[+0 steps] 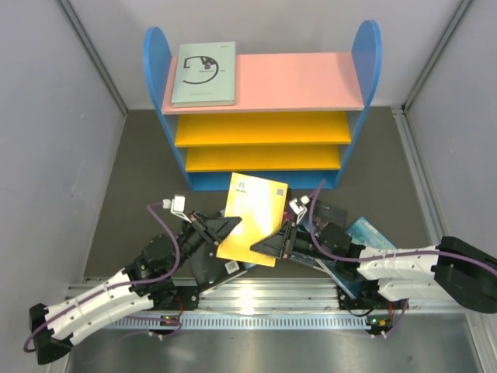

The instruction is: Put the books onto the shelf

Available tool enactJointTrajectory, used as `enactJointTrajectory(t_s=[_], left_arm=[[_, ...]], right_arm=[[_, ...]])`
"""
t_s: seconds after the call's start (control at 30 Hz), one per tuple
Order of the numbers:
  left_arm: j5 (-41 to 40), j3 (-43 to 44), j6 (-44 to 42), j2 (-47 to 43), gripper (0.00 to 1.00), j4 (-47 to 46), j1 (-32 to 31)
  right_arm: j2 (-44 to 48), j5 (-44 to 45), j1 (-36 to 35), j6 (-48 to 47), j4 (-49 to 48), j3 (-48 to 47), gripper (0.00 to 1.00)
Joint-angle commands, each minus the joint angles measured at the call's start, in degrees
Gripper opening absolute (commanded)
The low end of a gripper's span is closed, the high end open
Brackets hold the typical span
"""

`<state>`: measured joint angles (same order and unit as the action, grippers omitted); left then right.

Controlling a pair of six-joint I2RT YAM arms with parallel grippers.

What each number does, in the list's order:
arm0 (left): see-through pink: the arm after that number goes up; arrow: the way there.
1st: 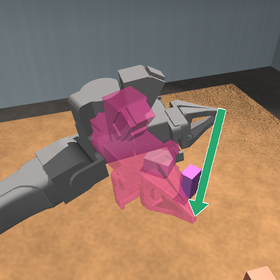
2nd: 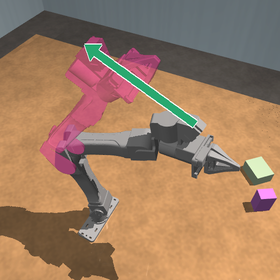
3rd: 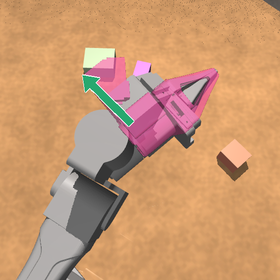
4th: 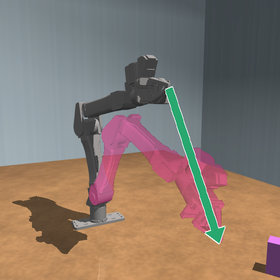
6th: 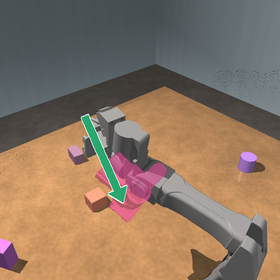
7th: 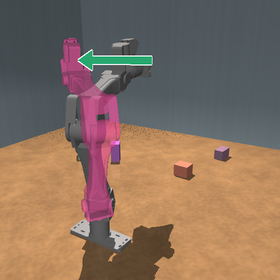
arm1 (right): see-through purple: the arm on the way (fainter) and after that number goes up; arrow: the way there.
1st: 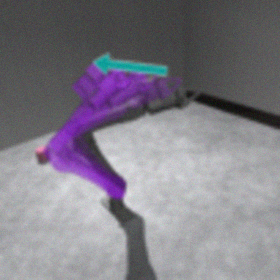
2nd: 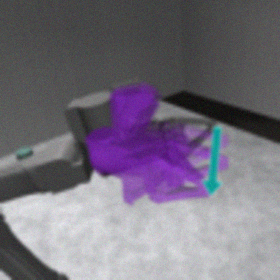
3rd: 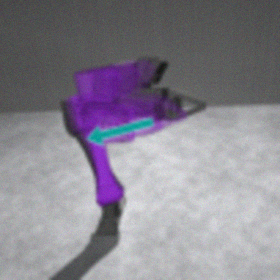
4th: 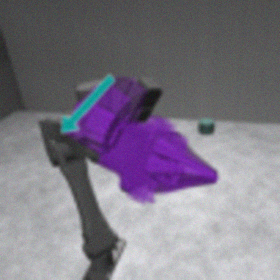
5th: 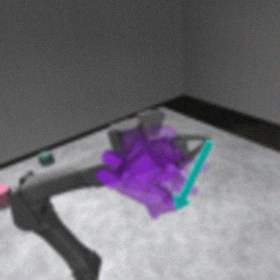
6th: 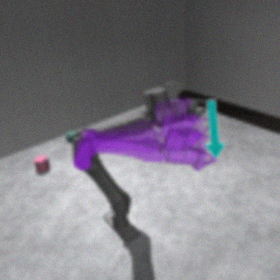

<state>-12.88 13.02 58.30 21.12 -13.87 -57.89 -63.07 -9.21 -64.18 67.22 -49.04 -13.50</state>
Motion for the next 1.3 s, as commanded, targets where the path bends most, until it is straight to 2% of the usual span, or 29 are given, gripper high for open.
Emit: enactJointTrajectory(t_s=[0.0, 0.07, 0.1, 0.17, 0.2, 0.27, 0.3, 0.33, 0.37, 0.4, 0.47, 0.57, 0.73, 0.9, 1.03, 1.13, 1.27], left_arm=[[-4.6, 1.5, 0.5, -3.1, 0.0, -1.0, -0.3], [-8.3, 1.7, 0.5, -5.2, 0.0, 5.0, -0.3], [-9.3, 1.7, 0.5, -6.0, 0.0, 7.3, -0.3], [-11.4, 1.5, 0.5, -7.4, 0.08, 12.0, -0.3], [-11.5, 1.2, -0.3, -7.6, 0.31, 12.7, -0.3], [-11.4, 0.2, -1.3, -7.2, 0.54, 12.9, -0.3], [-11.1, 0.0, -2.0, -7.0, 0.65, 13.2, -0.3], [-11.0, -0.3, -2.5, -6.2, 0.82, 13.3, -0.3], [-11.1, -0.6, -2.7, -5.6, 0.95, 13.6, -0.3], [-11.5, -0.8, -2.8, -5.0, 0.99, 13.7, -0.3], [-11.6, -1.4, -2.8, -3.6, 0.99, 13.3, -0.3], [-10.4, -2.5, -4.1, -2.1, 0.99, 11.2, -0.3], [-9.1, -6.7, -5.7, 1.3, 0.99, 3.5, -0.3], [-8.6, -9.0, -8.9, 6.3, 0.99, -0.7, -0.3], [-8.4, -9.5, -9.3, 12.9, 0.99, -5.2, -0.3], [-8.3, -8.7, -9.0, 17.4, 0.99, -7.2, -0.3], [-8.1, -7.7, -9.1, 20.4, 0.99, -8.3, -0.2]], right_arm=[[-0.9, 0.2, -1.9, 0.0, -9.8, -1.6, 0.21], [1.0, 1.3, -1.9, -0.2, -9.1, -0.7, 0.07], [2.1, 1.7, -1.9, -0.5, -6.7, -0.6, 0.03], [6.3, 3.0, -1.9, -3.0, 1.1, -1.5, 0.0], [8.2, 3.5, -1.9, -4.1, 4.9, -3.4, 0.0], [13.6, 5.9, -1.9, -8.1, 13.3, -6.4, 0.0], [15.3, 6.8, -1.9, -9.8, 22.7, -8.2, 0.0], [16.9, 8.8, -1.9, -12.7, 27.1, -12.0, 0.0], [19.5, 10.0, -1.9, -13.9, 31.3, -14.0, 0.0], [20.8, 11.4, -1.8, -15.0, 38.4, -17.7, 0.0], [23.3, 13.8, -1.8, -17.9, 46.1, -20.9, 0.0], [25.2, 15.9, -1.7, -20.9, 52.3, -27.5, 0.0], [23.1, 17.8, -1.8, -26.2, 62.4, -41.7, 0.0], [11.9, 17.7, -1.8, -31.4, 71.3, -59.9, 0.0], [1.9, 17.5, -0.3, -38.0, 75.6, -80.0, 0.0], [-7.2, 13.7, 5.1, -39.1, 78.2, -93.8, 0.0], [-21.0, -6.6, 18.5, -31.1, 75.6, -106.6, 0.0]])
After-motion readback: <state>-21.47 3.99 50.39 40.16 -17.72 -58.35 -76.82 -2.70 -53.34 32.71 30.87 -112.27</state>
